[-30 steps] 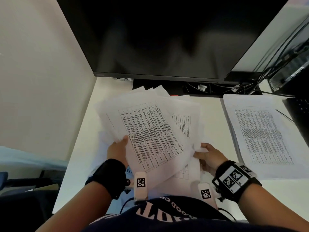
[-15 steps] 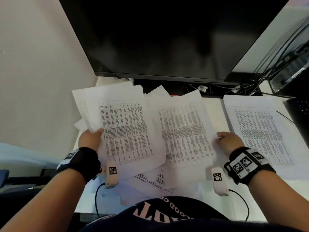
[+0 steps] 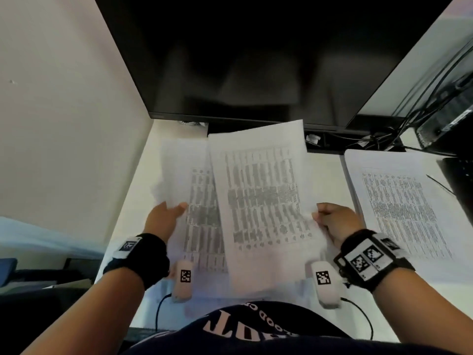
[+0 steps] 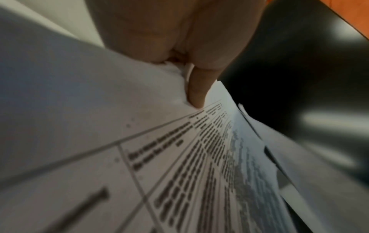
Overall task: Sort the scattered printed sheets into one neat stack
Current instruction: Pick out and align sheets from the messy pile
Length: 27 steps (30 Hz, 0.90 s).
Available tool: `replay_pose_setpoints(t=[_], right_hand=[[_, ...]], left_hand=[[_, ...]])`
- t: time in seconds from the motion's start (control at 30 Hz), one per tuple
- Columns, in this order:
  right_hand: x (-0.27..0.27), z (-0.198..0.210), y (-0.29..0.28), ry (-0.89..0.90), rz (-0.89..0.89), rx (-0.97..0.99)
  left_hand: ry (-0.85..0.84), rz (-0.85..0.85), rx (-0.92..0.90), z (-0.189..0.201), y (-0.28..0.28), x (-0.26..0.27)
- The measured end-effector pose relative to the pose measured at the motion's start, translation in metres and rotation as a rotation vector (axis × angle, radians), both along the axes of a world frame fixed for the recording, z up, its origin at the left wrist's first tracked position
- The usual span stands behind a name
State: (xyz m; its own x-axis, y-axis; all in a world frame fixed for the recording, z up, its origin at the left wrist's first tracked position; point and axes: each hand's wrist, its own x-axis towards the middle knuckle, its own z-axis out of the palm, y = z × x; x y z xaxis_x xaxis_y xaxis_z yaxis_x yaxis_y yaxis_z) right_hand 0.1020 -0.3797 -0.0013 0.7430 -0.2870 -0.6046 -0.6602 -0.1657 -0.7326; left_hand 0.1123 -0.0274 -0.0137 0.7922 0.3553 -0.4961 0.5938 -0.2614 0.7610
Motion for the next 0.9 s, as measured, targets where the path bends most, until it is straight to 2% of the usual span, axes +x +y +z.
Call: replay_pose_setpoints(t=[0.13, 0.2, 0.27, 0.33, 0.43, 0.57, 0.67, 0.8, 0.87, 0.9], right_hand=[[-0.007, -0.004, 0.031, -0.034, 0.220, -0.262], [-0.013, -0.009, 0.042, -0.036, 0.263, -0.285], [-0.017, -0.011, 0.051, -0.027, 0.307, -0.275], [-0.018, -0.013, 0.054, -0.020, 0.371, -0.239], [-0.013, -0.003, 0.049, -0.070, 0.270, -0.164], [0.000, 0.008, 0.035, -0.130, 0.114, -0.190], [0.010, 0.014, 0.032, -0.120, 0.218, -0.246], [0.017, 0.020, 0.038, -0.012, 0.497, -0.357], [0.018, 0.018, 0.040, -0.032, 0.510, -0.370], [0.018, 0.018, 0.040, -0.042, 0.452, -0.323]], left_hand=[[0.029, -0.018, -0.134, -0.003, -0.029, -0.005], [0.070, -0.012, -0.197, 0.000, -0.038, -0.009], [0.091, -0.092, -0.178, 0.008, -0.046, -0.012], [0.065, -0.098, -0.146, 0.014, -0.051, -0.015], [0.034, -0.084, -0.182, 0.028, -0.054, -0.022], [-0.014, -0.118, -0.299, 0.020, -0.042, -0.024], [-0.040, -0.143, -0.405, 0.018, -0.034, -0.023], [-0.031, -0.180, -0.387, 0.013, -0.028, -0.018], [-0.035, -0.149, -0.400, 0.018, -0.030, -0.016], [-0.038, -0.119, -0.403, 0.022, -0.032, -0.015]])
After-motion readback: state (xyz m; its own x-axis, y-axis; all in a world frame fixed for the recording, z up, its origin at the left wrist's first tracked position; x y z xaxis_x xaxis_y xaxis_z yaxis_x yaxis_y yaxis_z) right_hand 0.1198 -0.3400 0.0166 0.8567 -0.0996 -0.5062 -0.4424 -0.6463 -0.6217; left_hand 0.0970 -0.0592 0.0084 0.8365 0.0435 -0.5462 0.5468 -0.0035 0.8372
